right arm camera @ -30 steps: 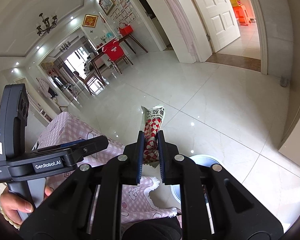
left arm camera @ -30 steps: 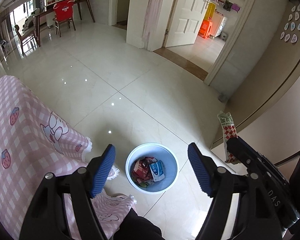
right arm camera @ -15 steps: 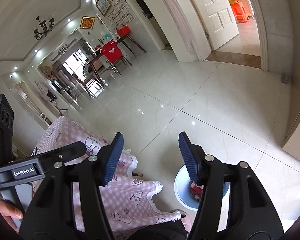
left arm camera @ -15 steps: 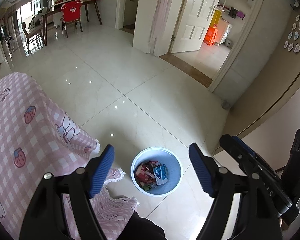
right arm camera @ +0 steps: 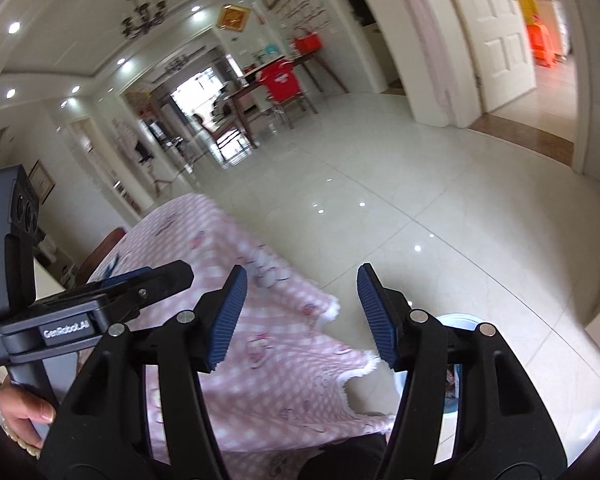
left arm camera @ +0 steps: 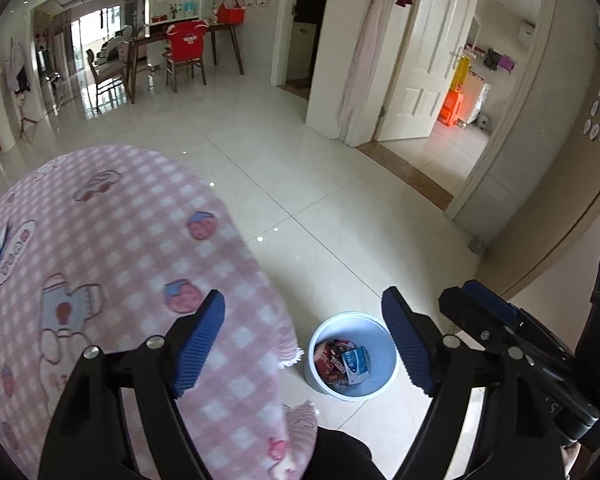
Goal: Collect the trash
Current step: 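Move both open tools back over the tablecloth toward the remaining items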
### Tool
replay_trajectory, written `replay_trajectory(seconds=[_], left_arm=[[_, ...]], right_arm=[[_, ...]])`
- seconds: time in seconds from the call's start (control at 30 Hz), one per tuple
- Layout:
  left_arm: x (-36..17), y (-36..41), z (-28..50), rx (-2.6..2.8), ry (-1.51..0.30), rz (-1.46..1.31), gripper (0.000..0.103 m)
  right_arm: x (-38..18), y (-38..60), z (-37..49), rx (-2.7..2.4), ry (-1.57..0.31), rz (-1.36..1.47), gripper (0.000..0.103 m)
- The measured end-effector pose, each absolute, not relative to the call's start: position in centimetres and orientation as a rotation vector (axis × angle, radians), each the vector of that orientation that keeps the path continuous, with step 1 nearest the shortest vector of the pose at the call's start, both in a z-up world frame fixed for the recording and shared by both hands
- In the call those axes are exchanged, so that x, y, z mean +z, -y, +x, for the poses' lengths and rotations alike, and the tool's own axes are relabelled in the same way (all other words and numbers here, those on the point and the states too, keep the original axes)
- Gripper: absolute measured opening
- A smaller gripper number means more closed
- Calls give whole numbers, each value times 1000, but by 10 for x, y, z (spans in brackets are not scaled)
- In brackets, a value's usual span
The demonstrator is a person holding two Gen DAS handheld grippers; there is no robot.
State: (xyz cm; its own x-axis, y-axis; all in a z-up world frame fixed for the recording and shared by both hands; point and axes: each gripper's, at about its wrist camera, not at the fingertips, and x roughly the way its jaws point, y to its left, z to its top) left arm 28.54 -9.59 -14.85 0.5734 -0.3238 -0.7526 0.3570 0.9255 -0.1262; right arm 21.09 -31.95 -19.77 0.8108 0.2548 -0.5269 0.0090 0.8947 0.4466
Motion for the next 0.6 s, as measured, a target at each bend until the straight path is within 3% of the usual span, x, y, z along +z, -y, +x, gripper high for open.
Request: replay_trajectory(seconds=[0.3,0.6], left_arm=[[-120,-61,293,-126,-776,23,82],[-125,-222,321,79,-789,-33,82]], right_arm=[[-165,188,254,360,-662,296,58],[-158,65,308,501,-740,172,58]])
